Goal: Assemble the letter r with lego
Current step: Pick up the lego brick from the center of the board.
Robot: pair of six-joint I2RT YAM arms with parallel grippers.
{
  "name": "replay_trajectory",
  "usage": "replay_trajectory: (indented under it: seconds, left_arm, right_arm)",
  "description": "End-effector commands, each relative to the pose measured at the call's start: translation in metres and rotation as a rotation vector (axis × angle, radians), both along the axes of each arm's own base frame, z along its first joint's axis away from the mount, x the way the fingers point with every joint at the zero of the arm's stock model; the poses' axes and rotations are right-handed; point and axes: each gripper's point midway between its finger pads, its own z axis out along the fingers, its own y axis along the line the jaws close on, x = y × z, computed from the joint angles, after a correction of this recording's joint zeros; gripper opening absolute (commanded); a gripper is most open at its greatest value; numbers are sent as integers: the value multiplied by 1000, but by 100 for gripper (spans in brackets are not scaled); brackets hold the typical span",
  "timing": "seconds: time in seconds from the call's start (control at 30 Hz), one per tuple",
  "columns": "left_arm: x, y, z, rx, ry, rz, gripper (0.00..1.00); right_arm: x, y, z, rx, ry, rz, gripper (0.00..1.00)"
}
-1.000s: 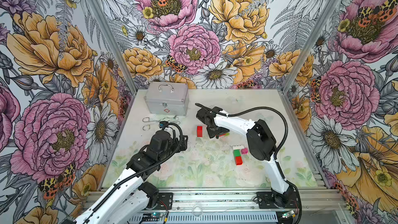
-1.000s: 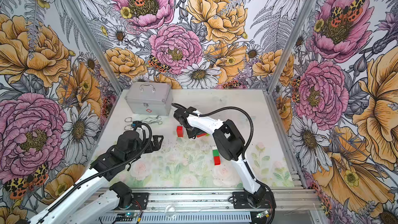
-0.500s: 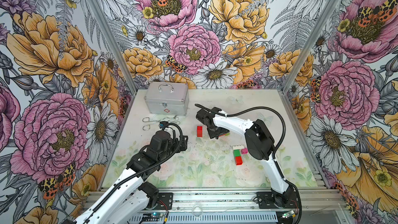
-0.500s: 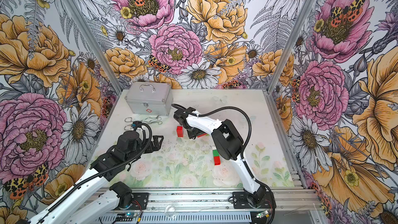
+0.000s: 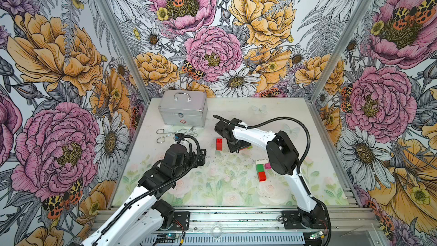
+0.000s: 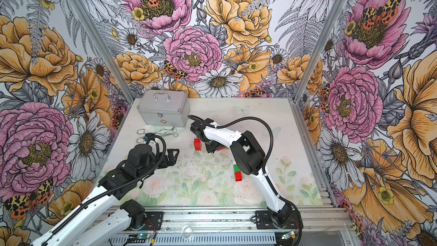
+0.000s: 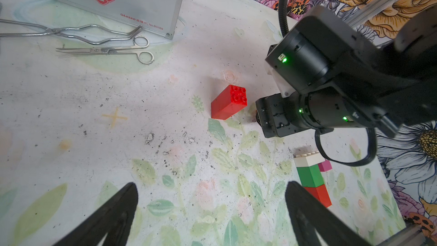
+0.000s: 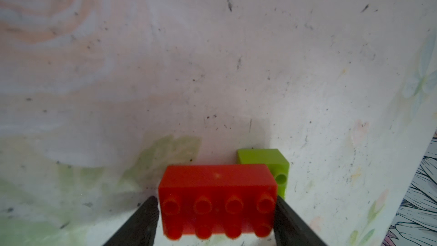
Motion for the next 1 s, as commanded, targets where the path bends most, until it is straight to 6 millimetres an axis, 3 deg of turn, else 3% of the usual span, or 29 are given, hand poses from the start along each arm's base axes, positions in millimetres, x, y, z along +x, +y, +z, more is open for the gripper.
replay_trajectory:
  seconds: [0.0,0.17,0.73,0.97]
  left_arm:
    - [0,-2,1,-35,-7,1,99]
    - [0,-1,2,-36,-9,9,99]
    - [1,-3,2,-38,-5,1,99]
    - [1,-3,3,-40,-6,0,99]
  right_arm:
    - [4,1,1,-22,-25,-3,75]
    - [5,-1,2,-29,-27,-3,71]
    - [8,4,8,15,-26,-19,74]
    - [8,2,4,10,-14,-23,69]
